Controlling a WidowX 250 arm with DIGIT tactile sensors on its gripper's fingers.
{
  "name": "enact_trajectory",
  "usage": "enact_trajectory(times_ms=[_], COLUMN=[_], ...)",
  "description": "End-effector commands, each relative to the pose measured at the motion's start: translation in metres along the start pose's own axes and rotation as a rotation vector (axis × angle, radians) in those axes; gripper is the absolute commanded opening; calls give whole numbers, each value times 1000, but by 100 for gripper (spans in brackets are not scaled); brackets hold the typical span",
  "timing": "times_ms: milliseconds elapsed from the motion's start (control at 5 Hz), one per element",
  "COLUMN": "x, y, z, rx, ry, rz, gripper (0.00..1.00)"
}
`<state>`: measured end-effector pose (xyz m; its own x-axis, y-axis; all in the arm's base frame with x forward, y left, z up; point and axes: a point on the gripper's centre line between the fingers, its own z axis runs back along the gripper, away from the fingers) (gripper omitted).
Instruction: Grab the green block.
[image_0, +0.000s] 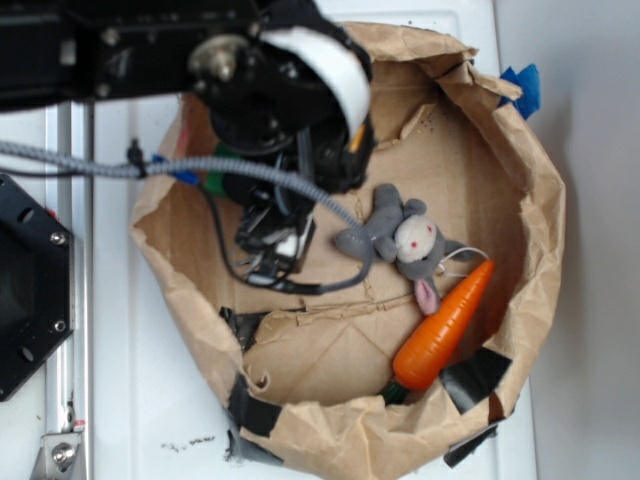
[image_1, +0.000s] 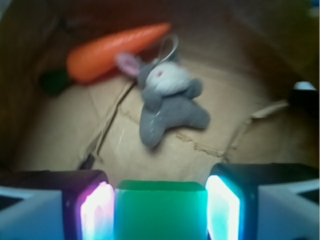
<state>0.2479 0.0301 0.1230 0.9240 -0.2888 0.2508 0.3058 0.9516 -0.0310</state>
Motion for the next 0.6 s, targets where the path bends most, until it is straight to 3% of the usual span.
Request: enact_trajectory(times_ms=[0,400], x=[17,28], y=[0,-10], z=[47,41], rx=[-5,-16], ry=[-62,-68], rz=[194,221], gripper=[0,0])
